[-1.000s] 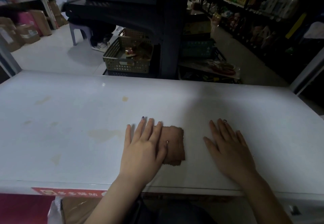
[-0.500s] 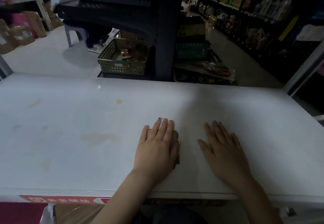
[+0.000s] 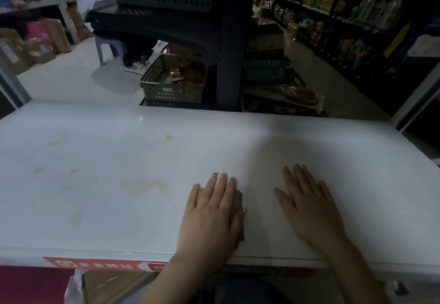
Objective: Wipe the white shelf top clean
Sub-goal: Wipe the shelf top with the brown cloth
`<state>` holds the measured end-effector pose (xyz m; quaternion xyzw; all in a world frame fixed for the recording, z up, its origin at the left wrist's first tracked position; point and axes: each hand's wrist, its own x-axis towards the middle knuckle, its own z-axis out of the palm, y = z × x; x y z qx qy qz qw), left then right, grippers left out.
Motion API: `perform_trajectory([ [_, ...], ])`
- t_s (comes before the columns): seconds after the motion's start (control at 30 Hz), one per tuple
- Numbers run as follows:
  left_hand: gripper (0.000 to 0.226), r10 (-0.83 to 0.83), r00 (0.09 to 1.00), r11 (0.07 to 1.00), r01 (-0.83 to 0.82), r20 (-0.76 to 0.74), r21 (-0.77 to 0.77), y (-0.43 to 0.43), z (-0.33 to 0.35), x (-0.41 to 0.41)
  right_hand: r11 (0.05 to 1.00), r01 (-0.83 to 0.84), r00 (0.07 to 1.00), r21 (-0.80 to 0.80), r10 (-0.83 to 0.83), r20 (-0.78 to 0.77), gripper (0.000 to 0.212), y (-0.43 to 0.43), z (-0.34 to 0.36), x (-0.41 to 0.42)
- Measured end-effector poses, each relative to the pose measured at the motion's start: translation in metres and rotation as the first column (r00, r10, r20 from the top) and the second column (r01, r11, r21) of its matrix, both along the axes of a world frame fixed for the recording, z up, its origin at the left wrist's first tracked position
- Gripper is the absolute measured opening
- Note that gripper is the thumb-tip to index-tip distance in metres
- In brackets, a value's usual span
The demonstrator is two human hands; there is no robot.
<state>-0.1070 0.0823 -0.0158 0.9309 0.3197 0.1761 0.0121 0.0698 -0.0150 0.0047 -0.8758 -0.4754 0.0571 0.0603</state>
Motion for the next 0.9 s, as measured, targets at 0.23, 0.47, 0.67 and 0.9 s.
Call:
perform_trajectory([
  [0.23,0.055,0.0,1.0,1.0,0.0,-0.002,-0.027,-0.004,-0.001,-0.009,1.0,0.002,1.0,-0.004,-0.002,0.006,0.077,0.001,-0.001,0.001],
  [0.47,0.055,-0.003,1.0,0.999,0.003,-0.011,-0.032,-0.002,0.0,-0.01,1.0,0.003,1.0,-0.013,-0.003,0.011,0.078,0.001,0.001,0.0],
  [0.67,0.055,-0.021,1.0,0.999,0.02,-0.017,-0.039,0.002,-0.001,-0.008,1.0,0.002,1.0,-0.014,-0.002,0.014,0.078,0.001,0.001,-0.001],
  [0.9,0.055,-0.014,0.999,0.998,0.012,-0.032,-0.054,0.015,0.0,-0.002,1.0,0.008,1.0,-0.005,-0.008,0.004,0.076,0.001,0.001,0.0],
])
